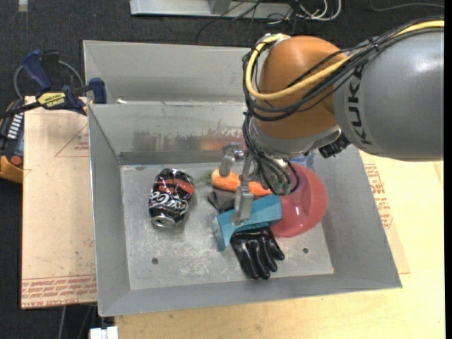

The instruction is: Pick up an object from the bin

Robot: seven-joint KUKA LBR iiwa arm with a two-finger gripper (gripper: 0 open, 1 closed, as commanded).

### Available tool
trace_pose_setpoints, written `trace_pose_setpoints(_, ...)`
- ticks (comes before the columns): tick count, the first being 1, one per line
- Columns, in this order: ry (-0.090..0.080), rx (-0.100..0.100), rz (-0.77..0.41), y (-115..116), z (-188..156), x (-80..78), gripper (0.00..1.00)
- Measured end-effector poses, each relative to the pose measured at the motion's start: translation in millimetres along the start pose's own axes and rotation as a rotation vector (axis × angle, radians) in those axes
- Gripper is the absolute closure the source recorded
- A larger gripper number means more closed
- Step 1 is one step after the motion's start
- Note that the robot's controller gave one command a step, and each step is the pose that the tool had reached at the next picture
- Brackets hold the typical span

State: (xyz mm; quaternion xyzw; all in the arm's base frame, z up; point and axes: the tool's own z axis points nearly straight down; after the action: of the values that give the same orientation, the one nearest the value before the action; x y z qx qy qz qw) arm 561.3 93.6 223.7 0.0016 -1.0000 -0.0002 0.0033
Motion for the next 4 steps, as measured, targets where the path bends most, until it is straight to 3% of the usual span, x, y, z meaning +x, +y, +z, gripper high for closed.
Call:
trace_pose_setpoints(1, -0.007, -0.001, 0.004, -0.8, -4.8, -1.3, 0.00)
trace_pose_setpoints(2, 0.001, 0.001, -0.064, -91.2, 65.0, -23.0, 0.00)
trace_pose_setpoints(3, -0.012, -0.003, 0.087, -61.1, 63.1, -64.2, 0.00)
trace_pose_setpoints(4, -0.002, 0.000, -0.031, -73.9, 87.8, -78.4, 0.00)
